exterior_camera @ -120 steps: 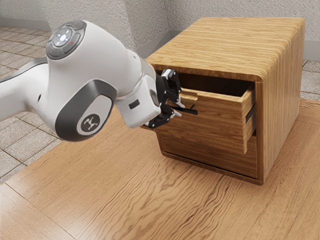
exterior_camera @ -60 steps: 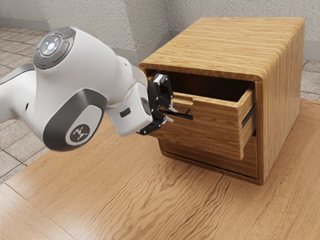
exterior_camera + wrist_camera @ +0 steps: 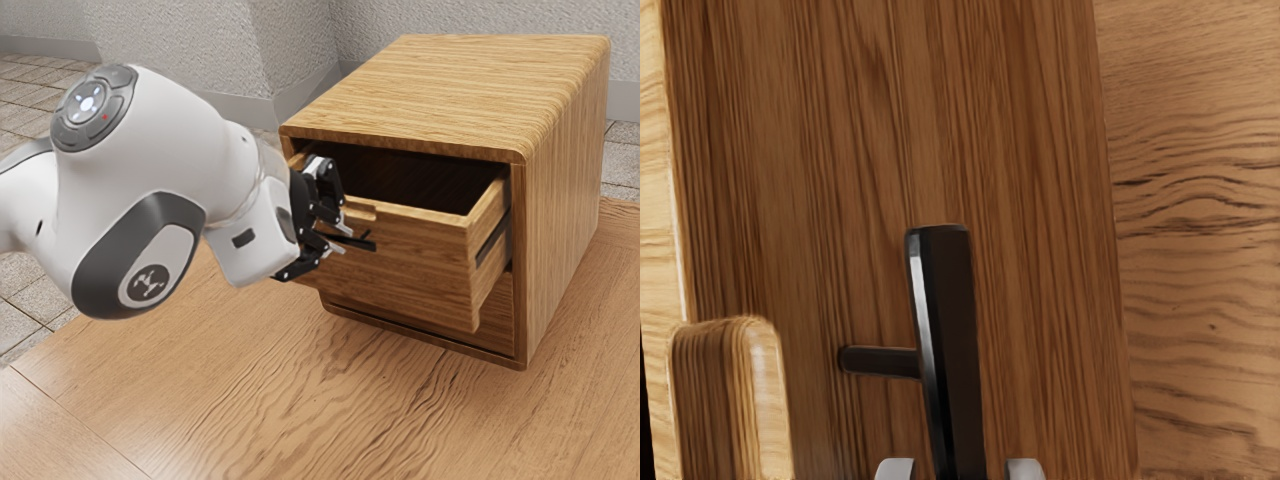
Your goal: Pull the drawer handle with one arm to open the drawer
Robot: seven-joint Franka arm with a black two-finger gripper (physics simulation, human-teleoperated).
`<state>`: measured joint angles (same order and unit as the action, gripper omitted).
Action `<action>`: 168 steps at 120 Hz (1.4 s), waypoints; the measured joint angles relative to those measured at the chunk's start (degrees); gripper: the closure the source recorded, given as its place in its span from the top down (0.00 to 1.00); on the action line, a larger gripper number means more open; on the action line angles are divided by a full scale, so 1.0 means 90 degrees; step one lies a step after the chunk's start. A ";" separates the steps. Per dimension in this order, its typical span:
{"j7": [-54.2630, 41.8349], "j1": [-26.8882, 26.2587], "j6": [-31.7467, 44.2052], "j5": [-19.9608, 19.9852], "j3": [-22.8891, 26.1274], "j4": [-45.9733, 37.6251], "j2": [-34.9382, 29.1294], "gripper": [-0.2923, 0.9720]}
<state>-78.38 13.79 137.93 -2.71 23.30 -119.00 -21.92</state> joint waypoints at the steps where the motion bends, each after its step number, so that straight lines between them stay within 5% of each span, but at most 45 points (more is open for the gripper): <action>1: 0.0000 0.0000 0.0000 0.0001 0.0000 -0.0012 -0.0014 0.25; 168: 0.0066 0.0005 -0.0158 0.0211 0.0001 -0.0963 -0.1207 0.27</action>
<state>-77.78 13.84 136.51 -0.81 23.30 -127.66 -32.79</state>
